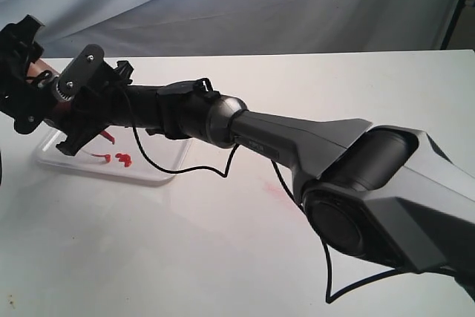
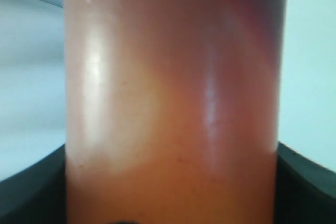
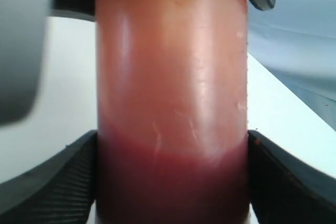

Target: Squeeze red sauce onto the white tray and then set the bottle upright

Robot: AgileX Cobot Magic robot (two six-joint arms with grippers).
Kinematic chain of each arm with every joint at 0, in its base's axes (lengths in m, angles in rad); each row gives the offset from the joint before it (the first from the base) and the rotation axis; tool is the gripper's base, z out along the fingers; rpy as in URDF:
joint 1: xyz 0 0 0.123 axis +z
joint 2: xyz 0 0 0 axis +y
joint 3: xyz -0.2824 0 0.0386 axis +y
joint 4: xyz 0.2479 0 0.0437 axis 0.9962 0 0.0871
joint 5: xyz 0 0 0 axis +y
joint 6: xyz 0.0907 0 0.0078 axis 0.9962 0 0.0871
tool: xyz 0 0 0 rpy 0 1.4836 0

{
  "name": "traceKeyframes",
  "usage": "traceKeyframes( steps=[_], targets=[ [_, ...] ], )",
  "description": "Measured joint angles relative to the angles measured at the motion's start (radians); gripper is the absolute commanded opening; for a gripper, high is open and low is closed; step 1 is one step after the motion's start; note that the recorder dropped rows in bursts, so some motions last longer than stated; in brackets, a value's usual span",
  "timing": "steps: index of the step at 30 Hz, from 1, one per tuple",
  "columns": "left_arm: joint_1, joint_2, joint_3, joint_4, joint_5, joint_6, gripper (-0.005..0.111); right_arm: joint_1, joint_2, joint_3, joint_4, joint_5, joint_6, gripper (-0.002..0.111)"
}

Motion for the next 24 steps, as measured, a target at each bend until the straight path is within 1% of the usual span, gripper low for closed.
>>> traceKeyframes(
  steps=[1, 17, 18, 20, 21, 24],
  targets=[
    [0.000, 0.000, 0.000, 0.000, 0.000, 0.000, 0.000, 0.001, 0.000, 0.000, 0.000, -0.001, 0.002, 0.000],
    [0.000, 0.000, 0.000, 0.002, 0.000, 0.000, 0.000, 0.001, 0.000, 0.000, -0.002, -0.004, 0.004, 0.001],
    [0.000, 0.000, 0.000, 0.002, 0.000, 0.000, 0.000, 0.001, 0.000, 0.000, -0.004, -0.004, 0.008, 0.003],
    [0.000, 0.000, 0.000, 0.004, 0.000, 0.000, 0.000, 0.002, 0.000, 0.000, -0.007, -0.004, 0.027, 0.013],
    [0.000, 0.000, 0.000, 0.004, 0.000, 0.000, 0.000, 0.002, 0.000, 0.000, -0.013, -0.004, 0.037, 0.021],
    [0.000, 0.000, 0.000, 0.006, 0.000, 0.002, 0.000, 0.002, 0.000, 0.000, -0.018, -0.004, 0.060, 0.047]
  ],
)
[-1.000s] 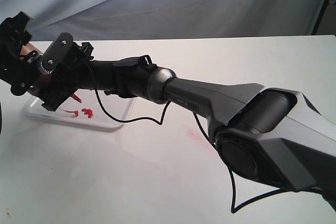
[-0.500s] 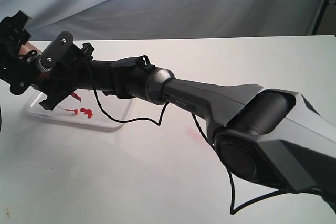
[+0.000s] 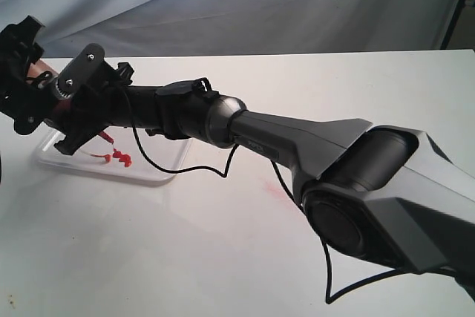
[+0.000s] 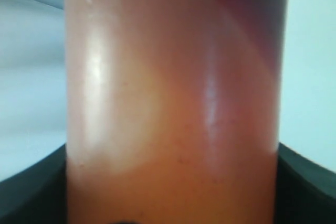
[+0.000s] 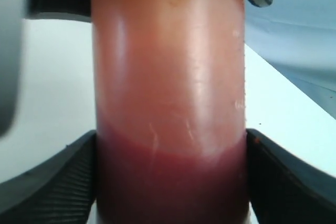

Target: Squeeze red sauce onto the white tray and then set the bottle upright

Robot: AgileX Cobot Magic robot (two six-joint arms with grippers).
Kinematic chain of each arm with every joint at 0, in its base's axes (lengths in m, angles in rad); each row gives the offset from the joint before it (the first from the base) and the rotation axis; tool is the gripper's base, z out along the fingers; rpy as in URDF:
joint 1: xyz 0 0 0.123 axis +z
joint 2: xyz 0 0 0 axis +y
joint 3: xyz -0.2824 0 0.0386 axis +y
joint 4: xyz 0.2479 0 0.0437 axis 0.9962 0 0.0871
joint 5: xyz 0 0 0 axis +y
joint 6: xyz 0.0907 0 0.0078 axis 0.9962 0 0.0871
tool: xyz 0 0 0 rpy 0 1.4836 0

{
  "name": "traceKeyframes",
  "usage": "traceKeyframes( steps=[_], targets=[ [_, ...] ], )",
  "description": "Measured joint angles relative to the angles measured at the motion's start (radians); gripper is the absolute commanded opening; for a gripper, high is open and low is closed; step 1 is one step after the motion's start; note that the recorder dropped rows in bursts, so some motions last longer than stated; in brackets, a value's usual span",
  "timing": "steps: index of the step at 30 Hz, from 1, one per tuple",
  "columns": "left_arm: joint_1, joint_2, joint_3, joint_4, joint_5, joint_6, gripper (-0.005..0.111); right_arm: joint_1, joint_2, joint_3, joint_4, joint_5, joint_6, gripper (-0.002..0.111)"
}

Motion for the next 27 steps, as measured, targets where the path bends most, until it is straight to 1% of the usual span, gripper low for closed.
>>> traceKeyframes(
  steps=[1, 4, 6, 12, 15, 16, 18, 19, 20, 21, 22, 23, 24, 27],
  targets=[
    [0.000, 0.000, 0.000, 0.000, 0.000, 0.000, 0.000, 0.000, 0.000, 0.000, -0.002, 0.000, 0.008, 0.062],
    [0.000, 0.000, 0.000, 0.002, 0.000, 0.000, 0.000, 0.000, 0.000, 0.000, -0.005, 0.002, 0.025, 0.094],
    [0.000, 0.000, 0.000, 0.002, 0.000, 0.000, 0.000, 0.000, 0.000, 0.000, 0.005, -0.014, 0.042, 0.105],
    [0.000, 0.000, 0.000, 0.002, -0.002, 0.000, 0.000, -0.004, -0.005, 0.000, 0.013, -0.034, 0.089, 0.105],
    [0.000, 0.000, 0.000, 0.002, -0.006, 0.000, 0.000, -0.004, -0.009, 0.000, -0.046, -0.034, 0.154, 0.105],
    [0.000, 0.000, 0.000, 0.002, -0.008, 0.000, 0.000, -0.005, -0.014, 0.000, -0.080, -0.034, 0.180, 0.105],
    [0.000, 0.000, 0.000, 0.002, -0.018, 0.000, 0.000, -0.005, -0.027, 0.000, -0.214, -0.017, 0.287, 0.105],
    [0.000, 0.000, 0.000, 0.002, -0.022, 0.000, 0.000, -0.006, -0.039, 0.000, -0.344, 0.017, 0.384, 0.105],
    [0.000, 0.000, 0.000, 0.002, -0.022, 0.000, 0.000, -0.007, -0.044, 0.000, -0.397, 0.038, 0.425, 0.105],
    [0.000, 0.000, 0.000, 0.002, -0.022, 0.000, 0.000, -0.016, -0.056, 0.000, -0.506, 0.105, 0.524, 0.105],
    [0.000, 0.000, 0.000, 0.002, -0.025, 0.000, 0.000, -0.020, -0.060, 0.000, -0.546, 0.128, 0.557, 0.105],
    [0.000, 0.000, 0.000, 0.002, -0.027, 0.000, 0.000, -0.041, -0.069, 0.000, -0.596, 0.183, 0.631, 0.105],
    [0.000, 0.000, 0.000, 0.002, -0.027, 0.000, 0.000, -0.053, -0.074, 0.000, -0.604, 0.207, 0.662, 0.105],
    [0.000, 0.000, 0.000, 0.002, -0.027, 0.000, 0.000, -0.149, -0.092, 0.000, -0.617, 0.299, 0.771, 0.105]
  ],
)
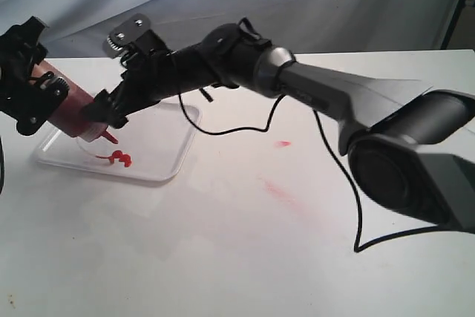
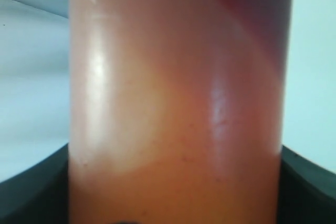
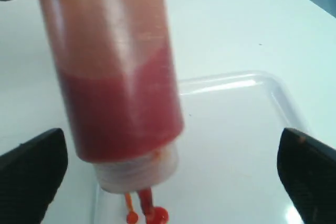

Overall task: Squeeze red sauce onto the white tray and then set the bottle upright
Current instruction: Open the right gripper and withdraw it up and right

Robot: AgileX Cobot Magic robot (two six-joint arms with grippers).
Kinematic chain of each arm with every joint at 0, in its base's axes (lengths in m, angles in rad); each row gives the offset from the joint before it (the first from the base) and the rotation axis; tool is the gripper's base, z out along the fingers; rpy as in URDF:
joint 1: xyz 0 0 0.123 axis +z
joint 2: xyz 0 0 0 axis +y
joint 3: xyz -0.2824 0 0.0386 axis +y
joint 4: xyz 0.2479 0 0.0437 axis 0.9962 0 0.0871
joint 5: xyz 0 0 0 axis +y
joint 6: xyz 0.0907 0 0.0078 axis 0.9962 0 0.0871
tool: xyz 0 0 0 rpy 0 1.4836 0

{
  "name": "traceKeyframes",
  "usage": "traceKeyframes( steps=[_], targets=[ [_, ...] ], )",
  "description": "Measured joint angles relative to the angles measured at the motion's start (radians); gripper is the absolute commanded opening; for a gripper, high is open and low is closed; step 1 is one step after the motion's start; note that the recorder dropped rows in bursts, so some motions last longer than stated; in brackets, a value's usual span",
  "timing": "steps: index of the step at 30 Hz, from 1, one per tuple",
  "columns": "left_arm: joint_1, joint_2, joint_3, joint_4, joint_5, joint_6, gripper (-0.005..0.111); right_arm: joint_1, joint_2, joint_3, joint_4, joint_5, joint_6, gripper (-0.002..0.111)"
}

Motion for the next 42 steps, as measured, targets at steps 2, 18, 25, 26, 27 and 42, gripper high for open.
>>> traceKeyframes(
  steps=[2, 18, 25, 26, 27, 42],
  targets=[
    [0.000, 0.000, 0.000, 0.000, 0.000, 0.000, 0.000, -0.063, -0.011, 0.000, 0.023, 0.079, 0.033, 0.105],
    [0.000, -0.040, 0.010, -0.137, 0.002, -0.066, 0.000, -0.265, -0.028, 0.000, -0.068, 0.494, 0.189, 0.100],
    [0.000, -0.046, 0.051, -0.292, 0.006, -0.122, 0.000, -0.265, -0.117, 0.000, -0.141, 0.541, 0.230, 0.072],
    [0.000, -0.046, 0.061, -0.297, 0.008, -0.127, 0.000, -0.265, -0.130, 0.000, -0.143, 0.547, 0.235, 0.062],
    [0.000, -0.046, 0.076, -0.304, 0.010, -0.147, 0.000, -0.265, -0.150, 0.005, -0.145, 0.551, 0.237, 0.057],
    [0.000, -0.184, 0.102, -0.319, -0.156, -0.478, 0.000, -0.265, -0.359, 0.303, -0.138, 0.562, 0.148, 0.000]
  ],
)
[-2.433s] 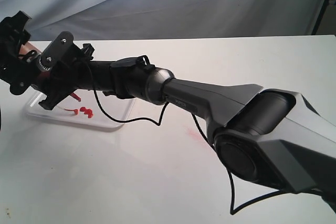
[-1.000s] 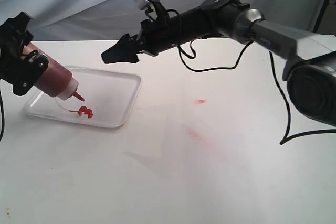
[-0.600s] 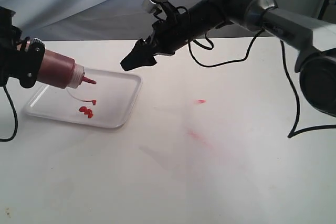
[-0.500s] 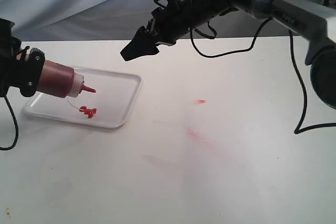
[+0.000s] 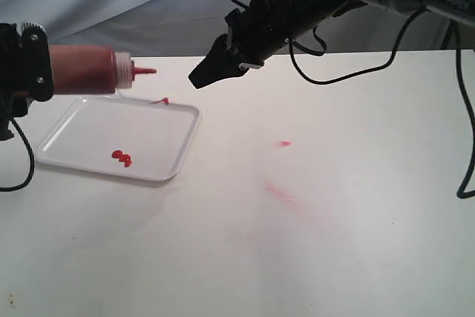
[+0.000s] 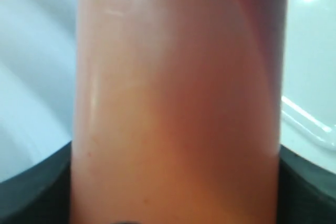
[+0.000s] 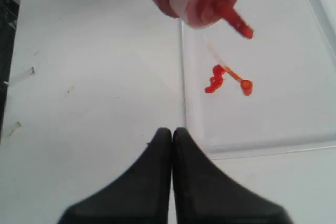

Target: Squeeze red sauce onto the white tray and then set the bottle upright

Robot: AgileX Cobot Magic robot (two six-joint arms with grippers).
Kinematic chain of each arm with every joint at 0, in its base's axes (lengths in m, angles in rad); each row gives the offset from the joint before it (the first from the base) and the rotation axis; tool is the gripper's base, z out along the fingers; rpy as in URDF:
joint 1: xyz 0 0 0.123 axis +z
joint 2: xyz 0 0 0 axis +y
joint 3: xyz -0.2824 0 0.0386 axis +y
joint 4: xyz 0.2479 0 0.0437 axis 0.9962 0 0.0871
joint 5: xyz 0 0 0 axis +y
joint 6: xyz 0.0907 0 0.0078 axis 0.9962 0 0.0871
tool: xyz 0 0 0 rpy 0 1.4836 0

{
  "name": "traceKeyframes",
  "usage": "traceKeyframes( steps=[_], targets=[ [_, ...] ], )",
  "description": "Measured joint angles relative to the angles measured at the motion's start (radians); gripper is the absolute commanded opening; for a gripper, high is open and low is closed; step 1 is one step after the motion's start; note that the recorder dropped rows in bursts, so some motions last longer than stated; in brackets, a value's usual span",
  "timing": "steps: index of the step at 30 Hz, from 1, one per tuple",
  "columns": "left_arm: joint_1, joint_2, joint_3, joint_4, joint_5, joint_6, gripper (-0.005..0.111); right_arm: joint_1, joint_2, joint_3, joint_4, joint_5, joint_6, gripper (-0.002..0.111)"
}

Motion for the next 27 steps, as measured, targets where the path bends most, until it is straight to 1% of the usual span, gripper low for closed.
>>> traceKeyframes(
  steps=[5, 8, 11, 16, 21, 25, 27],
  targets=[
    [0.000, -0.078, 0.023, -0.019, -0.153, -0.135, 0.000, 0.000, -0.074, 0.127, 0.105, 0.000, -0.074, 0.000],
    [0.000, -0.103, 0.060, -0.019, -0.200, -0.198, 0.000, 0.000, -0.138, 0.220, 0.124, 0.002, -0.110, 0.000],
    [0.000, -0.113, 0.099, -0.028, -0.234, -0.230, 0.000, 0.000, -0.209, 0.311, 0.139, 0.002, -0.151, 0.000],
    [0.000, -0.113, 0.153, -0.135, -0.362, -0.240, 0.000, 0.000, -0.357, 0.483, 0.211, -0.014, -0.227, 0.000],
    [0.000, -0.113, 0.181, -0.224, -0.478, -0.240, 0.000, 0.000, -0.534, 0.679, 0.323, -0.087, -0.302, 0.000],
    [0.000, -0.114, 0.208, -0.317, -0.626, -0.238, 0.000, 0.000, -0.700, 0.862, 0.391, -0.239, -0.371, 0.000],
    [0.000, -0.114, 0.222, -0.346, -0.675, -0.235, 0.000, 0.000, -0.793, 0.942, 0.428, -0.322, -0.409, 0.000]
  ],
)
